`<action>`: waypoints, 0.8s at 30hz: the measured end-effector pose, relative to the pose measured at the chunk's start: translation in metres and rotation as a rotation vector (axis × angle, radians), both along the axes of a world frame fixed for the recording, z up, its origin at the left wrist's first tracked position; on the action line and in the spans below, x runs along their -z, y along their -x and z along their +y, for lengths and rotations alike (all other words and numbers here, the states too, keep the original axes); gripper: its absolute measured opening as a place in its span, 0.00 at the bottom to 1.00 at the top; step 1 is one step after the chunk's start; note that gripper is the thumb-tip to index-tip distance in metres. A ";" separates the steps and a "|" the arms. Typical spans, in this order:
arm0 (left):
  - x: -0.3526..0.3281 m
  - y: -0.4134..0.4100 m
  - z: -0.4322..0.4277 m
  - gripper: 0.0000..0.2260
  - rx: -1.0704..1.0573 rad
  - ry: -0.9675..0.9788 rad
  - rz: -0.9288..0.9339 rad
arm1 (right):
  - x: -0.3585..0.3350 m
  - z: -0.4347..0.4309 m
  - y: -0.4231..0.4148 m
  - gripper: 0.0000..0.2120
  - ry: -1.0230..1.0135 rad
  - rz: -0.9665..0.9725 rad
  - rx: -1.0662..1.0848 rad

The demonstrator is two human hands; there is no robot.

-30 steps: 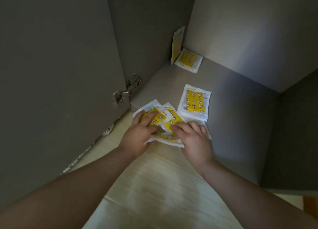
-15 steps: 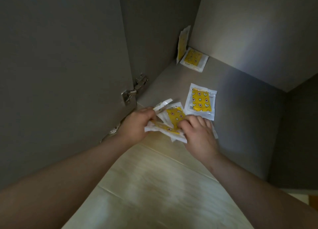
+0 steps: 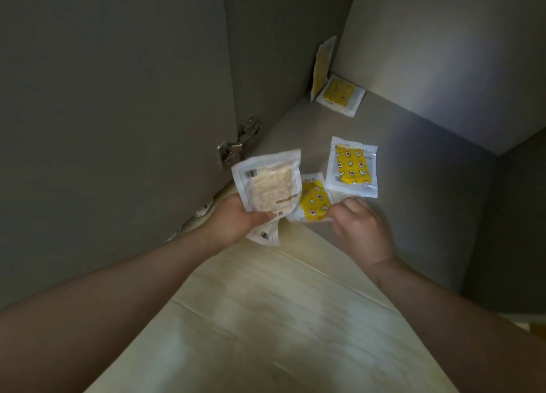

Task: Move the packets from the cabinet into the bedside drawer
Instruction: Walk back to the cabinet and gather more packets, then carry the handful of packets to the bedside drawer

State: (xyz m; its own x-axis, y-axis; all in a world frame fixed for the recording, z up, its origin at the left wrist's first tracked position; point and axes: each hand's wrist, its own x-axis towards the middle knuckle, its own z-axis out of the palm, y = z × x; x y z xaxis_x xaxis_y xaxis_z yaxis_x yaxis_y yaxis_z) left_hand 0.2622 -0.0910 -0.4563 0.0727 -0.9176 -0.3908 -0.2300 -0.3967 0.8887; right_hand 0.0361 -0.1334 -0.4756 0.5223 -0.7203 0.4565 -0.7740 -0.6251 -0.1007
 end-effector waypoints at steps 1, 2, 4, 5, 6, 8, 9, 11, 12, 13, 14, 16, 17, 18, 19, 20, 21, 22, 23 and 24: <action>-0.004 -0.001 -0.002 0.15 0.000 -0.003 0.012 | -0.004 -0.002 -0.001 0.08 0.013 -0.003 0.029; -0.008 -0.002 -0.003 0.15 0.003 -0.003 0.009 | -0.009 -0.004 -0.003 0.11 0.017 -0.009 0.065; -0.016 -0.005 -0.008 0.15 0.005 -0.005 -0.013 | -0.019 -0.009 -0.014 0.14 -0.033 -0.081 0.131; -0.019 -0.008 -0.010 0.15 -0.002 -0.005 -0.035 | -0.025 -0.011 -0.022 0.14 -0.082 -0.151 0.156; -0.020 -0.011 -0.012 0.15 -0.009 -0.001 -0.066 | -0.031 -0.012 -0.031 0.13 -0.132 -0.230 0.177; -0.024 -0.015 -0.009 0.15 -0.046 0.009 -0.128 | -0.043 -0.009 -0.050 0.12 -0.211 -0.355 0.230; -0.025 -0.016 -0.003 0.15 -0.072 0.009 -0.145 | -0.048 -0.005 -0.059 0.12 -0.272 -0.379 0.254; -0.026 -0.016 0.018 0.13 -0.098 -0.018 -0.161 | -0.053 0.012 -0.070 0.13 -0.412 -0.348 0.303; -0.029 -0.014 0.033 0.12 -0.091 -0.060 -0.176 | -0.055 0.025 -0.071 0.14 -0.469 -0.325 0.320; -0.034 -0.012 0.048 0.11 -0.074 -0.110 -0.193 | -0.060 0.038 -0.071 0.15 -0.527 -0.312 0.335; -0.042 -0.011 0.064 0.10 -0.066 -0.161 -0.207 | -0.067 0.050 -0.071 0.16 -0.590 -0.307 0.351; -0.068 -0.013 0.092 0.09 -0.079 -0.250 -0.221 | -0.092 0.073 -0.074 0.19 -0.709 -0.320 0.380; -0.084 -0.015 0.103 0.09 -0.084 -0.284 -0.242 | -0.107 0.083 -0.076 0.19 -0.748 -0.342 0.387; -0.102 -0.018 0.113 0.10 -0.078 -0.311 -0.275 | -0.124 0.093 -0.079 0.19 -0.779 -0.356 0.388; -0.121 -0.022 0.123 0.12 -0.065 -0.341 -0.303 | -0.143 0.103 -0.082 0.19 -0.813 -0.355 0.383; -0.141 -0.024 0.133 0.13 -0.054 -0.372 -0.321 | -0.163 0.113 -0.084 0.18 -0.851 -0.346 0.375; -0.162 -0.024 0.142 0.14 -0.048 -0.400 -0.325 | -0.183 0.123 -0.086 0.19 -0.893 -0.338 0.368; -0.184 -0.024 0.151 0.14 -0.051 -0.422 -0.320 | -0.205 0.132 -0.086 0.20 -0.936 -0.335 0.364; -0.205 -0.023 0.160 0.14 -0.063 -0.437 -0.316 | -0.226 0.141 -0.086 0.21 -0.976 -0.332 0.362; -0.227 -0.021 0.169 0.14 -0.080 -0.452 -0.316 | -0.248 0.149 -0.085 0.21 -1.008 -0.328 0.355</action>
State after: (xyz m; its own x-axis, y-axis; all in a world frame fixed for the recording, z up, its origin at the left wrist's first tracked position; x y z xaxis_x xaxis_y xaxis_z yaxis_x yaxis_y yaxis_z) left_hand 0.2835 0.0777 -0.2293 0.3125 -0.6508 -0.6919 -0.4118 -0.7492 0.5188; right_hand 0.1212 0.0152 -0.2280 0.1748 -0.9231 -0.3425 -0.7356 0.1087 -0.6686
